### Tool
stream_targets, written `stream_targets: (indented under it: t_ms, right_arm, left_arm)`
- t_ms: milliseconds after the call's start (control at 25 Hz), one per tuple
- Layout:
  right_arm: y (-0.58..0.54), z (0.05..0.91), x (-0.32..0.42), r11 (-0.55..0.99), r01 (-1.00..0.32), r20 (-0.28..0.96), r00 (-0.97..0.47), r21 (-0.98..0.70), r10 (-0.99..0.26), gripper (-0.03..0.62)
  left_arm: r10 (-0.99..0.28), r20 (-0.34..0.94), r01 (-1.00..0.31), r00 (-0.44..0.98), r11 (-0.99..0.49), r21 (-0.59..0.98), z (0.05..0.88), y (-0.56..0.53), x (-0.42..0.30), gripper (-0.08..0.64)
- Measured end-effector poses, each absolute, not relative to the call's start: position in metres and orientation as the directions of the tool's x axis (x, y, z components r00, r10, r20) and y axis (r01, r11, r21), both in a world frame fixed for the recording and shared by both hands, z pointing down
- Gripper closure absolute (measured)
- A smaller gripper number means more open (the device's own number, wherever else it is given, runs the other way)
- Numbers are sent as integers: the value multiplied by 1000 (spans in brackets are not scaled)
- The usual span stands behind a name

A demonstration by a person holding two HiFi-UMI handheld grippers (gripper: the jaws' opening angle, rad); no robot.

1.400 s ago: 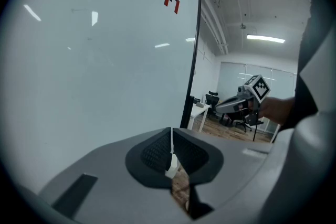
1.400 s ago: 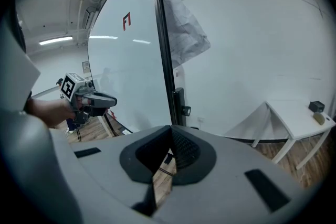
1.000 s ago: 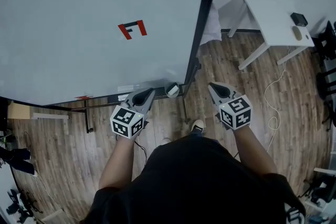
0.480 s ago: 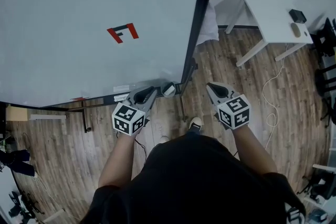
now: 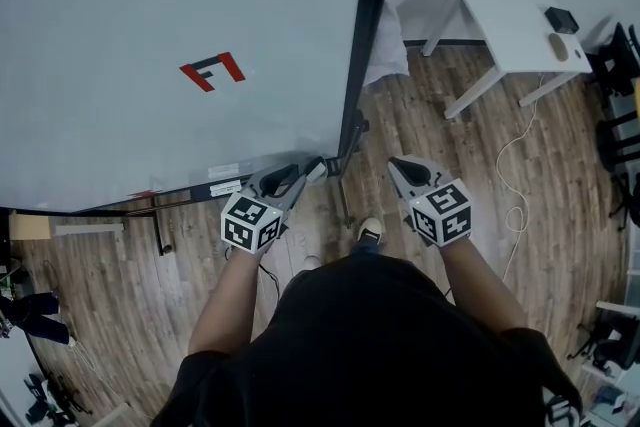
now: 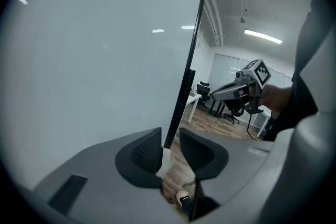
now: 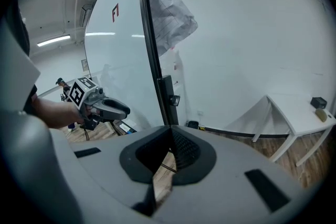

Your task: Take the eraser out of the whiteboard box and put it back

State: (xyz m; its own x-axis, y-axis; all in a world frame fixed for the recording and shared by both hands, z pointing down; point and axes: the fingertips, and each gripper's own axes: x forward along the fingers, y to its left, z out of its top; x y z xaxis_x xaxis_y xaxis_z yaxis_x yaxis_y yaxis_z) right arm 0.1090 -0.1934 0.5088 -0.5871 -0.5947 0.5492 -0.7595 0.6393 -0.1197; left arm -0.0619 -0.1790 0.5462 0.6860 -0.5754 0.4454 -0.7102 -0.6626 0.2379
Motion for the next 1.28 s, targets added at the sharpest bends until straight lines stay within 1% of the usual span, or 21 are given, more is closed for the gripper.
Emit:
stream_targets:
  t_ms: [360, 640, 960, 1120, 1280]
  right_arm:
    - [-188, 521, 117, 623, -772, 567, -572, -128, -592, 597]
    - [-184, 529, 120, 621, -772, 579, -571, -136, -582, 598]
    - [-184, 535, 124, 616, -776, 589, -564, -138, -579, 597]
    - [-184, 540, 127, 611, -780, 597, -558, -139, -576, 598]
    - [-184, 542, 131, 601, -788, 602, -548, -137, -581, 598]
  left_arm:
    - [-528, 478, -686, 702, -683, 252, 569, -183, -48, 434]
    - [-499, 515, -678, 697, -692, 247, 588, -184, -40, 407]
    - [-468, 565, -676, 680, -699, 234, 614, -188, -35, 393]
    - [-445, 592, -670, 672, -705, 231, 627, -189, -33, 351]
    - [-431, 605, -661, 670, -718, 220, 634, -191, -28, 336]
